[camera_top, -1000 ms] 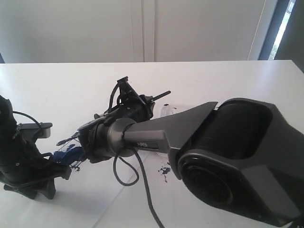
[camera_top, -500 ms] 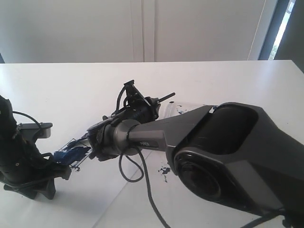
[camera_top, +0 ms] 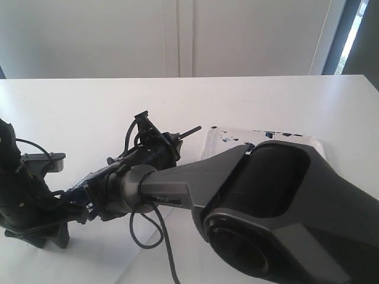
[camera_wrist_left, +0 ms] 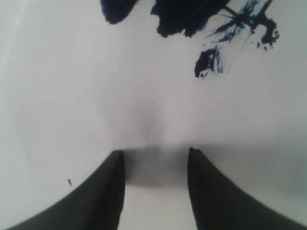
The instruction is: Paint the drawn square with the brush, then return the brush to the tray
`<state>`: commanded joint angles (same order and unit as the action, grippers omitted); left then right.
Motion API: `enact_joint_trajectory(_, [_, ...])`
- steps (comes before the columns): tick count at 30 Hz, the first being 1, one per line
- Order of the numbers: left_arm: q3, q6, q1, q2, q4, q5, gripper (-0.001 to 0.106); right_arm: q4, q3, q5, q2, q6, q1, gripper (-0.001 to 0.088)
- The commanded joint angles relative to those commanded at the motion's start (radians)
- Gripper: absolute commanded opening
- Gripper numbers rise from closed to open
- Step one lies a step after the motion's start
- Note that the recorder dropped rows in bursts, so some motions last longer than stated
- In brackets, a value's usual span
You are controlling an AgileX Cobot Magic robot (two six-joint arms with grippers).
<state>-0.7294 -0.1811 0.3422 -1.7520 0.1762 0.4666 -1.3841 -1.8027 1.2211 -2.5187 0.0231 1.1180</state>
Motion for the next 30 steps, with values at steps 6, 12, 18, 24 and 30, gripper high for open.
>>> enact_joint_trajectory(6, [0.0, 0.0, 0.0, 0.0, 0.0, 0.0, 0.048, -0.005, 0.0, 0.0, 0.007, 0.0, -0.055, 0.0])
enact_joint_trajectory(12, [0.0, 0.0, 0.0, 0.0, 0.0, 0.0, 0.048, -0.008, 0.0, 0.0, 0.01, 0.0, -0.083, 0.0])
enact_joint_trajectory(18, [0.0, 0.0, 0.0, 0.0, 0.0, -0.003, 0.048, 0.045, 0.002, 0.0, 0.015, 0.0, -0.066, 0.0])
enact_joint_trajectory(24, [0.0, -0.002, 0.0, 0.0, 0.0, -0.009, 0.048, 0.064, 0.002, 0.0, 0.015, 0.002, -0.024, 0.0])
enact_joint_trajectory(30, [0.0, -0.016, -0.002, 0.0, 0.0, -0.031, 0.048, 0.081, 0.021, 0.0, 0.025, 0.021, -0.018, 0.0])
